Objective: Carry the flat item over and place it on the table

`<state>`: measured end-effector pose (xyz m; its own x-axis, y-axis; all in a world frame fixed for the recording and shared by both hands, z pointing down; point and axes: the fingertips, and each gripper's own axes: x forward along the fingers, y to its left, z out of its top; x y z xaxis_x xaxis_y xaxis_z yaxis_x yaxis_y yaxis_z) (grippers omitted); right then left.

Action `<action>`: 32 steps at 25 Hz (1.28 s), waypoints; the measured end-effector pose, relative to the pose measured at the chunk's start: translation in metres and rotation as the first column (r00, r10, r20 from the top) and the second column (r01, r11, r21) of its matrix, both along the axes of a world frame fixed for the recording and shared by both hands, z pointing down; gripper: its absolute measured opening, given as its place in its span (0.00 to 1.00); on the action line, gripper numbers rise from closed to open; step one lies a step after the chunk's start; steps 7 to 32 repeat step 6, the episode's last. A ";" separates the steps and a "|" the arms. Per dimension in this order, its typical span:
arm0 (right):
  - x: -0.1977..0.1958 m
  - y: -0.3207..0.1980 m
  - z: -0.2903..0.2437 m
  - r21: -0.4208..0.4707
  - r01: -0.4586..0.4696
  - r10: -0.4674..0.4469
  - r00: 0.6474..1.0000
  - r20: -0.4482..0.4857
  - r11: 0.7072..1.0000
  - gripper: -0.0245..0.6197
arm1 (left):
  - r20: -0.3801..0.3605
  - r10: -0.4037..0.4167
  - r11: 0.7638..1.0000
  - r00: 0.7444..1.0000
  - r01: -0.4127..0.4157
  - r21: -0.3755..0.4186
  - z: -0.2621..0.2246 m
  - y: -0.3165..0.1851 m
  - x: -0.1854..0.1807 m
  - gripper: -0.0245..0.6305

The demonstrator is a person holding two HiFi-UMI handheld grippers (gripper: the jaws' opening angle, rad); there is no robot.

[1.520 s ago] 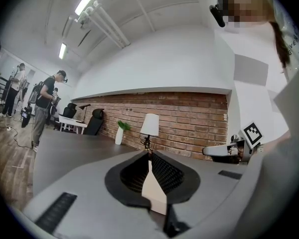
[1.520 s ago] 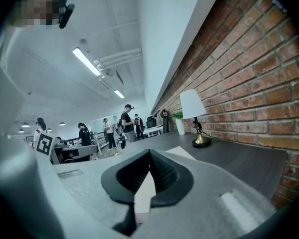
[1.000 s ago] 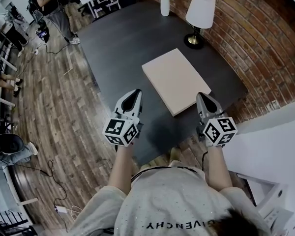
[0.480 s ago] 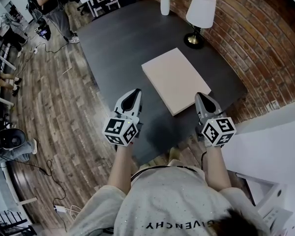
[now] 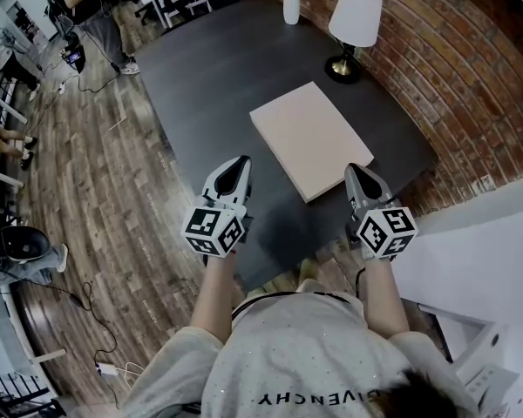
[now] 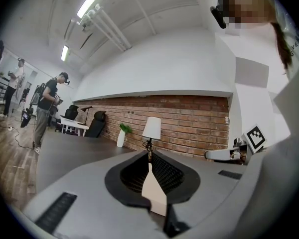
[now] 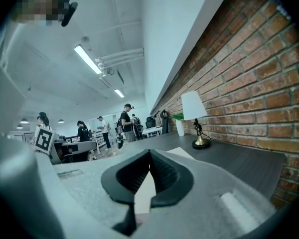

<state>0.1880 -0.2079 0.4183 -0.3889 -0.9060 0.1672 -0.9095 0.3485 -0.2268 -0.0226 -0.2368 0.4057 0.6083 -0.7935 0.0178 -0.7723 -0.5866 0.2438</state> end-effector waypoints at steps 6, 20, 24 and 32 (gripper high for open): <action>0.004 0.000 0.005 -0.011 -0.001 0.001 1.000 0.013 1.000 0.04 | 0.003 -0.002 1.000 1.000 0.002 -0.003 0.002 -0.001 0.004 0.06; 0.004 0.000 0.005 -0.011 -0.001 0.001 1.000 0.013 1.000 0.04 | 0.003 -0.002 1.000 1.000 0.002 -0.003 0.002 -0.001 0.004 0.06; 0.004 0.000 0.005 -0.011 -0.001 0.001 1.000 0.013 1.000 0.04 | 0.003 -0.002 1.000 1.000 0.002 -0.003 0.002 -0.001 0.004 0.06; 0.004 0.000 0.005 -0.011 -0.001 0.001 1.000 0.013 1.000 0.04 | 0.003 -0.002 1.000 1.000 0.002 -0.003 0.002 -0.001 0.004 0.06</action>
